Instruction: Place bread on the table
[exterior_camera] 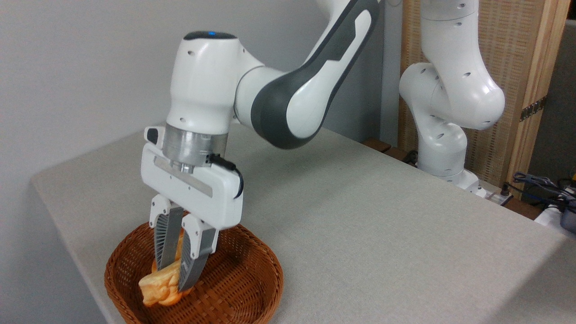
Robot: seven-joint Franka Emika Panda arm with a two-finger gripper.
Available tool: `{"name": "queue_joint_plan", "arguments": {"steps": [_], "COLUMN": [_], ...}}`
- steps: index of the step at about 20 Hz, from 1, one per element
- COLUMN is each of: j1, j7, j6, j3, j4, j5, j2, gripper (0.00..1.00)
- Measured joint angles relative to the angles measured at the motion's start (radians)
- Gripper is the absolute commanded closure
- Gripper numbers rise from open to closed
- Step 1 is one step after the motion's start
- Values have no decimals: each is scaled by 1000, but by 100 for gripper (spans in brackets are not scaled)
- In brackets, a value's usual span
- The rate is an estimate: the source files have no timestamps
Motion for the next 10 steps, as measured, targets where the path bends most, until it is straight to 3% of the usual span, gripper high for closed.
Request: {"name": "queue_joint_plan", "arguments": {"steps": [5,10], "j1": [0,-4], "j7": [0,0], "j6": [-179,-391], "j3": [-11,-36], "j4": [1,1], "j5": [-1,-32], "j2": [-84,-185], "gripper": [45,44]}}
